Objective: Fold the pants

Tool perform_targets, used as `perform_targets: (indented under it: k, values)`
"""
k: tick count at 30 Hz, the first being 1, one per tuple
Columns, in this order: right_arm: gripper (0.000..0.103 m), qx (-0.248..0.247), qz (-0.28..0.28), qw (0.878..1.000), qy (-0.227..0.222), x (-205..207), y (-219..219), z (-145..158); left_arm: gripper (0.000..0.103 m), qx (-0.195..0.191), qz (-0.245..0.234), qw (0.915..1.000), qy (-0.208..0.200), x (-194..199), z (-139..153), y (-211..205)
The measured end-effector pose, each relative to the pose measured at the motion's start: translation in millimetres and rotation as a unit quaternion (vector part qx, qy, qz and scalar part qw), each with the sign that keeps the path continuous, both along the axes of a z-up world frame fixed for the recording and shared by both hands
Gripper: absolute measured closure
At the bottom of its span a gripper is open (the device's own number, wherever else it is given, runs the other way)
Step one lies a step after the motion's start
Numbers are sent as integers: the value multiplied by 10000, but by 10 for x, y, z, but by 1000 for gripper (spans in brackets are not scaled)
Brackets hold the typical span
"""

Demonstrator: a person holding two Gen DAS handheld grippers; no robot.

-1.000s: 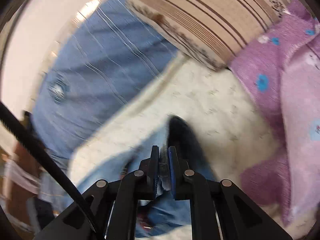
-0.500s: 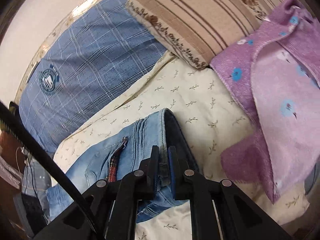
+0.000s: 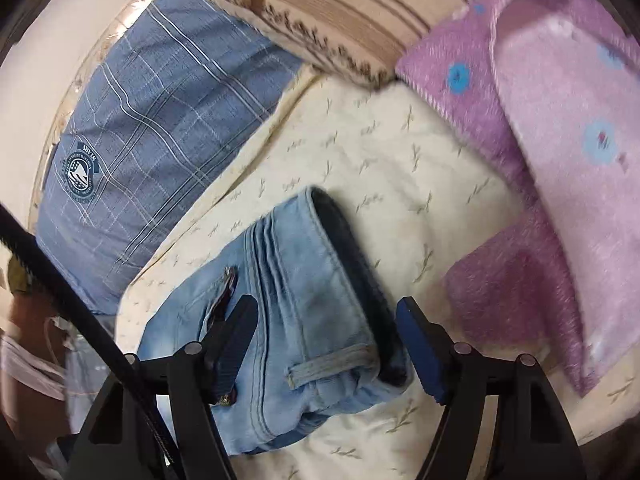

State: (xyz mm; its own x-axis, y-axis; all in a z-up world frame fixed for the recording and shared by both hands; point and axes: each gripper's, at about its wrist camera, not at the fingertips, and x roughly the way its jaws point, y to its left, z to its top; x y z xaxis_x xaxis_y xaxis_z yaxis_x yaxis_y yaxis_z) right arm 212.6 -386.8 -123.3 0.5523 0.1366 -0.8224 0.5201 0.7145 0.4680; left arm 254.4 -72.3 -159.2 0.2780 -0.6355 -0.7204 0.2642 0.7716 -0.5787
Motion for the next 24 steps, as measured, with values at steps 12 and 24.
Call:
perform_targets:
  k: [12, 24]
  values:
    - [25, 1126, -360, 9917, 506, -138, -87, -456, 42, -1361, 1084, 9741, 1444, 100, -466, 420]
    - [66, 1080, -218, 9933, 348, -122, -59, -439, 64, -1355, 1555, 9626, 1757, 326, -567, 94]
